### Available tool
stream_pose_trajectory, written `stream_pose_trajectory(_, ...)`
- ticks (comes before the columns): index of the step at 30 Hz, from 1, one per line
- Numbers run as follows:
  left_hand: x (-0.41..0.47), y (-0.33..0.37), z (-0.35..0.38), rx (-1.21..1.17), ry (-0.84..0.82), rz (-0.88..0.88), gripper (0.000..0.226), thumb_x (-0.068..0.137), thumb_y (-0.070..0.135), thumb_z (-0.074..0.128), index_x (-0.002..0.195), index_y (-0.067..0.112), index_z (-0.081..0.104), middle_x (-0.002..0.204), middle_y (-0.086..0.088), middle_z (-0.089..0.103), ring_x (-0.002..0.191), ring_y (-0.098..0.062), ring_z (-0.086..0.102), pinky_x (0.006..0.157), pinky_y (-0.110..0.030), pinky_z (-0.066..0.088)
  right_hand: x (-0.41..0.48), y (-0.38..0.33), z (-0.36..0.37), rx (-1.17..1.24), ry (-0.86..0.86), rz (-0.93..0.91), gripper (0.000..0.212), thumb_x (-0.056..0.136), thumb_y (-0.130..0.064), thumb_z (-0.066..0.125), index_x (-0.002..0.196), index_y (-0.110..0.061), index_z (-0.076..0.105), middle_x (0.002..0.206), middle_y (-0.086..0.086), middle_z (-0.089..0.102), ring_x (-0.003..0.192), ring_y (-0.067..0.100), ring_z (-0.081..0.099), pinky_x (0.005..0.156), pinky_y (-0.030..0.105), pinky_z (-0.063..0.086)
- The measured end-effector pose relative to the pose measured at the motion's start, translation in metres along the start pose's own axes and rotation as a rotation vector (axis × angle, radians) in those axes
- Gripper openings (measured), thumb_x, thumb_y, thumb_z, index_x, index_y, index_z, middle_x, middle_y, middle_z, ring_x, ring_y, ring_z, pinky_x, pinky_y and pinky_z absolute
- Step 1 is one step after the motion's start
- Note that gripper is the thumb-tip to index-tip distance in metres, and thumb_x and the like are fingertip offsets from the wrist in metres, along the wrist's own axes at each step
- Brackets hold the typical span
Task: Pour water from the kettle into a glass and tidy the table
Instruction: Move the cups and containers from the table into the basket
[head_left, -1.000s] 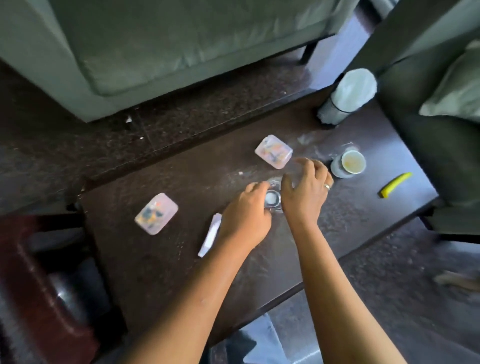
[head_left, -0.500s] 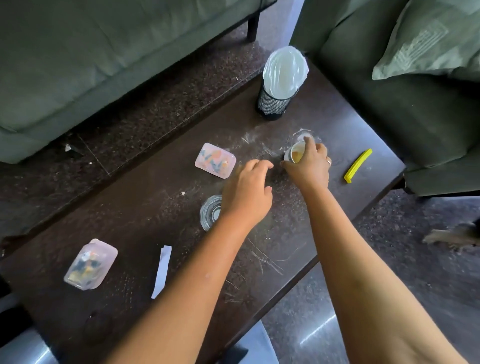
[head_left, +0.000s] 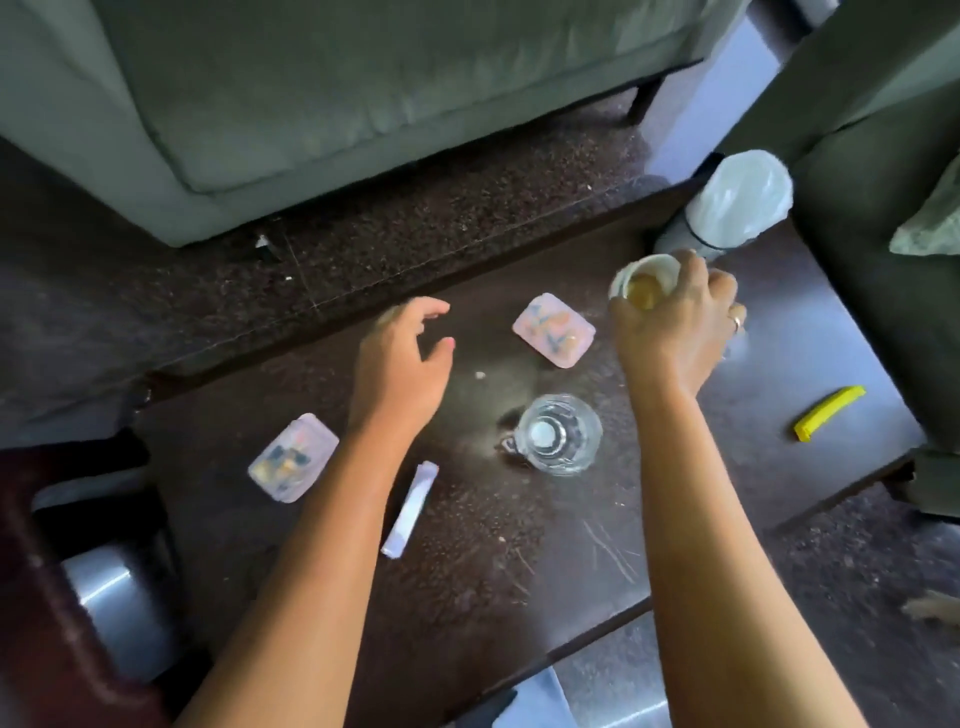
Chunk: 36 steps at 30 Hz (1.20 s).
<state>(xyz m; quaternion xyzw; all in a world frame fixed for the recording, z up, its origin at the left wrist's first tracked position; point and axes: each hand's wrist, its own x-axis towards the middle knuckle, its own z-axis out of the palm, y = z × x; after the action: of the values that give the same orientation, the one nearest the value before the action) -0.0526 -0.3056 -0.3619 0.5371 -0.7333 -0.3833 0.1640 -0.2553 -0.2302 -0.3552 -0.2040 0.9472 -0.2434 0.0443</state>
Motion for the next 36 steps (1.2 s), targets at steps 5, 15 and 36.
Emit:
stream_pose_trajectory(5,-0.042,-0.062,-0.096,-0.148,0.226,-0.183,0.026,0.084,0.01,0.062,0.106,0.025,0.062,0.11,0.008,0.064,0.095,-0.008,0.059,0.078,-0.018,0.041,-0.109,-0.114,0.013,0.163,-0.238,-0.355,0.066,0.069,-0.032,0.07,0.131,-0.027,0.047,0.128,0.003,0.047,0.113,0.03,0.042,0.091,0.034,0.034)
stream_pose_trajectory(15,-0.213,-0.179,-0.231,-0.438,0.63,-0.473,0.021,0.084,0.007,0.064,0.098,0.023,0.064,0.093,0.01,0.067,0.074,0.006,0.061,0.068,-0.006,0.045,-0.371,-0.275,0.044,0.245,-0.857,-1.172,0.067,0.07,-0.025,0.073,0.131,-0.021,0.046,0.132,-0.002,0.051,0.121,0.024,0.045,0.091,0.018,0.019)
stream_pose_trajectory(36,-0.277,-0.24,-0.246,-0.514,0.606,-0.569,0.016,0.085,0.012,0.058,0.098,0.021,0.064,0.099,0.009,0.069,0.077,0.011,0.057,0.067,0.0,0.039,-0.542,-0.335,0.141,-0.278,-1.059,-1.736,0.072,0.073,-0.014,0.075,0.137,-0.018,0.041,0.138,0.008,0.044,0.125,0.032,0.043,0.101,0.045,0.041)
